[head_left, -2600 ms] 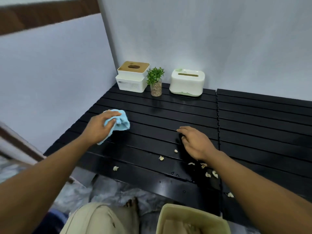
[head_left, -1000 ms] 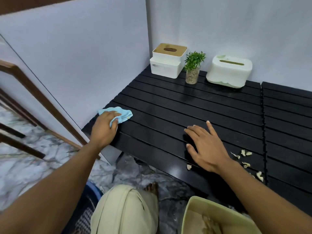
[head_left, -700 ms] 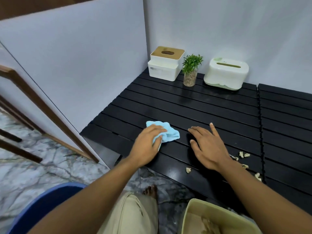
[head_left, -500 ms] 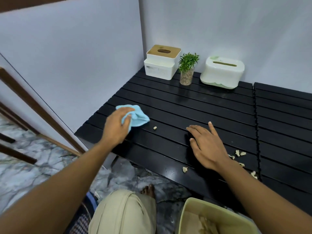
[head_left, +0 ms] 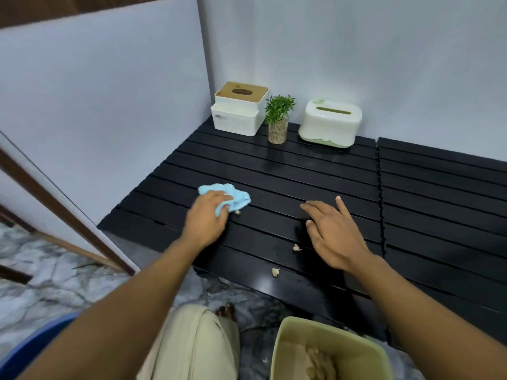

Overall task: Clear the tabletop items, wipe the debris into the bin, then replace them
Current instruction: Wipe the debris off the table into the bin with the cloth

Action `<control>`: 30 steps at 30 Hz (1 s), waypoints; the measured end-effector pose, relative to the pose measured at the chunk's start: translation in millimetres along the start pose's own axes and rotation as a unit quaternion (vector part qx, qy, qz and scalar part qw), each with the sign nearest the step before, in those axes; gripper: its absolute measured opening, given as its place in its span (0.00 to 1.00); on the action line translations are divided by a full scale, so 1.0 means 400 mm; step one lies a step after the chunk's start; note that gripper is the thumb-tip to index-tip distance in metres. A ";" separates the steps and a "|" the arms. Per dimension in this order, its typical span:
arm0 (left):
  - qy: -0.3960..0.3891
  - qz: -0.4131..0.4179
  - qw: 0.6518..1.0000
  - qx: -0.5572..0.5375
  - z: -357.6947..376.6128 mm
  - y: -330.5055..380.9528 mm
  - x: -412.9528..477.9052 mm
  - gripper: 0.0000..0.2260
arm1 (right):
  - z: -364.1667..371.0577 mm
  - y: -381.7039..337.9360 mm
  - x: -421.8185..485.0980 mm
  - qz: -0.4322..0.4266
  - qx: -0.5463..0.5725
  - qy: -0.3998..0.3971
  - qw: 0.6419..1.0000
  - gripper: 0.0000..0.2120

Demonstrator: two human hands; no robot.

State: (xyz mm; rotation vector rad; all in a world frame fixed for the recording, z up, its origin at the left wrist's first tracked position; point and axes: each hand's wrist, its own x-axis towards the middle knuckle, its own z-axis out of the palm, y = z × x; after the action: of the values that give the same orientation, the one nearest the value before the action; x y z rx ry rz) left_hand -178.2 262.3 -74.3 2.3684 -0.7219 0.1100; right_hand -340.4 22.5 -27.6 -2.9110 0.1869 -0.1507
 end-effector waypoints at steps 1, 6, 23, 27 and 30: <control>-0.015 0.011 1.000 -0.019 0.039 0.048 -0.011 0.14 | -0.010 0.013 -0.013 0.011 0.006 0.005 1.000 0.25; -0.048 0.046 0.988 -0.139 0.185 0.308 -0.088 0.10 | -0.030 0.104 -0.100 0.085 0.012 0.014 0.996 0.21; 0.064 -0.048 0.995 -0.062 0.103 0.225 -0.144 0.09 | 0.013 0.253 -0.289 0.164 0.053 0.071 0.982 0.25; 0.087 -0.065 0.991 -0.082 0.185 0.355 -0.196 0.08 | 0.014 0.248 -0.291 0.167 0.056 0.079 0.981 0.21; 0.043 -0.048 0.991 -0.115 0.263 0.487 -0.230 0.09 | 0.010 0.250 -0.293 0.167 0.076 0.087 0.979 0.21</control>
State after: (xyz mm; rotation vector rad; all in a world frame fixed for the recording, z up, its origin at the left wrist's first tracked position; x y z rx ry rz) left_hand -369.1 117.3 -70.2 2.1596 -0.5468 0.0823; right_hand -466.9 -57.3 -64.3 -2.6655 0.6582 -0.3462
